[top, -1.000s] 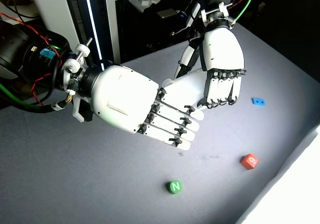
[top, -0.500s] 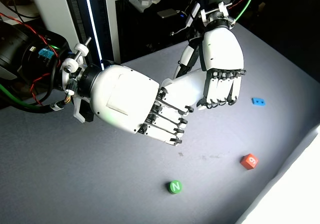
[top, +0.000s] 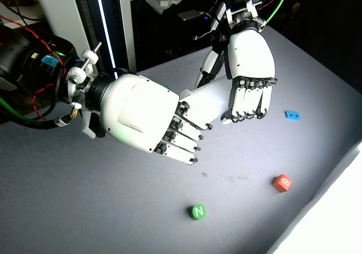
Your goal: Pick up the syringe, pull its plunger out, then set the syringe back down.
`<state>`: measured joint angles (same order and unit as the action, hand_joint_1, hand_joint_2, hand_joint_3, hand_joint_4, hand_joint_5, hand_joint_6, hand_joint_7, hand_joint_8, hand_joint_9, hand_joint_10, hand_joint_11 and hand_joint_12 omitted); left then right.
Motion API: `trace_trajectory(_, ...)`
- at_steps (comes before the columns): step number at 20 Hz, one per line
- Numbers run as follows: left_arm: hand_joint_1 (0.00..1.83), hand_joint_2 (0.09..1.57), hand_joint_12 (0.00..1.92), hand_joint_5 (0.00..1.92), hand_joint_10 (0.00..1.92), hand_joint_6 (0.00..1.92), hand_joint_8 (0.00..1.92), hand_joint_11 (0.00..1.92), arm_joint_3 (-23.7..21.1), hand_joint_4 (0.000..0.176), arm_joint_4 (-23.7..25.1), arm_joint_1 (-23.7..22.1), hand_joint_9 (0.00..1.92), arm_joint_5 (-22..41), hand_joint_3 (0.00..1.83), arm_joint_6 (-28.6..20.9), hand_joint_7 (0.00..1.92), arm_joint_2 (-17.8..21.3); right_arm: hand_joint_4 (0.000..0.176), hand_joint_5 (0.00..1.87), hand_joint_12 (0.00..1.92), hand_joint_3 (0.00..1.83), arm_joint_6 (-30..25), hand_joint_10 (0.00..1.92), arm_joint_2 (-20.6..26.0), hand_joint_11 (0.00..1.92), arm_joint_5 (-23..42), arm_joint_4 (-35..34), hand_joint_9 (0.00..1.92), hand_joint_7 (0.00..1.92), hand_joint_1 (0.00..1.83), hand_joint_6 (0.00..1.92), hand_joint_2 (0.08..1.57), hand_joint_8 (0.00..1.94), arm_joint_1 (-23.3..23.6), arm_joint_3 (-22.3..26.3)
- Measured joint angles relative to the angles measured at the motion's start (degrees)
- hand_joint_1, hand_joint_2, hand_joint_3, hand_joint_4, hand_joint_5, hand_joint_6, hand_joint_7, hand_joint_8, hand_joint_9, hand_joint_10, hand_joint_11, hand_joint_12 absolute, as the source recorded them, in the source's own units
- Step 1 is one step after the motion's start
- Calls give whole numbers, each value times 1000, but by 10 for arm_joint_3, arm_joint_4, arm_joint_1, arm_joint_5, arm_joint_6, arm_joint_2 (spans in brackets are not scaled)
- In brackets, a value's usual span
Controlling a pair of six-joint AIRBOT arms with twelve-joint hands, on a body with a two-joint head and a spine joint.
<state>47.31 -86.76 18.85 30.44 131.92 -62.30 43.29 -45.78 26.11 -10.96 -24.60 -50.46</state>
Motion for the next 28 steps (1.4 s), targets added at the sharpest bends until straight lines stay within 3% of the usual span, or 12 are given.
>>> trace_trajectory(1, 1202, 1230, 1472, 823, 1318, 1067, 1587, 365, 0, 0, -2, -1, 633, 0, 1, 0, 739, 0, 3, 637, 1639, 0, 0, 1385, 3, 280, -1, -4, 539, 721, 1123, 1466, 1286, 1486, 0, 0)
trace_trajectory(9, 1211, 1206, 1445, 873, 1271, 999, 1525, 410, 0, 0, -1, -2, 680, -1, 0, -4, 773, 0, 0, 607, 1588, 1, 0, 1342, 30, 292, -3, -6, 576, 753, 1138, 1502, 1281, 1438, -3, 2)
trace_trajectory(11, 1217, 1208, 1447, 868, 1280, 993, 1542, 428, 0, 0, -1, -2, 699, 0, 1, -4, 772, 0, 0, 574, 1624, 4, 1, 1384, 36, 276, -9, -7, 525, 695, 1105, 1557, 1310, 1519, 1, 2)
trace_trajectory(17, 1213, 1211, 1465, 873, 1318, 1001, 1554, 405, 0, 0, 0, -4, 664, 0, 0, -4, 758, 0, 0, 647, 1650, 0, 12, 1375, 54, 276, -35, -25, 545, 724, 1131, 1433, 1280, 1499, 13, 4)
trace_trajectory(18, 1209, 1204, 1472, 872, 1296, 1014, 1509, 411, 0, 0, 0, -4, 683, 0, 0, -4, 780, 0, 0, 614, 1661, 1, 12, 1519, 58, 280, -39, -26, 623, 701, 1282, 1463, 1273, 1514, 13, 5)
trace_trajectory(19, 1216, 1199, 1475, 890, 1299, 979, 1510, 423, 0, 0, 0, -4, 693, 0, 0, -4, 785, 0, 0, 639, 1665, 1, 12, 1427, 61, 266, -40, -26, 546, 697, 1152, 1456, 1285, 1520, 13, 5)
trace_trajectory(22, 1204, 1201, 1442, 873, 1227, 1020, 1484, 403, 0, 0, 0, -4, 705, -1, 0, -4, 788, 0, 0, 611, 1667, 2, 12, 1409, 70, 288, -46, -29, 543, 713, 1122, 1487, 1293, 1514, 13, 6)
trace_trajectory(23, 1211, 1203, 1454, 876, 1254, 1000, 1511, 397, 0, 0, 0, -4, 697, -1, 0, -4, 779, 0, 0, 624, 1669, 0, 12, 1513, 74, 294, -47, -30, 636, 715, 1285, 1447, 1267, 1491, 13, 6)
trace_trajectory(24, 1213, 1206, 1465, 871, 1291, 1000, 1531, 396, 0, 0, 1, -4, 684, -1, 1, -4, 774, 0, 0, 596, 1679, 5, 12, 1461, 76, 266, -48, -30, 527, 702, 1149, 1492, 1295, 1536, 13, 7)
trace_trajectory(26, 1315, 1219, 1450, 822, 1453, 1063, 1540, 407, 0, 0, 1, -4, 674, -1, 3, -4, 741, 0, 0, 638, 1667, 1, 12, 1413, 80, 278, -50, -30, 516, 708, 1124, 1456, 1286, 1513, 13, 7)
trace_trajectory(27, 1315, 1219, 1450, 822, 1453, 1063, 1540, 407, 0, 0, 1, -4, 674, -1, 3, -4, 741, 0, 0, 638, 1667, 1, 12, 1413, 83, 278, -52, -30, 516, 708, 1124, 1456, 1286, 1513, 13, 7)
trace_trajectory(28, 1212, 1213, 1454, 865, 1287, 1019, 1547, 389, 0, 0, 1, -4, 659, 0, 0, -4, 755, 0, 4, 616, 1672, 2, 12, 1405, 86, 270, -52, -30, 509, 708, 1116, 1496, 1293, 1503, 13, 7)
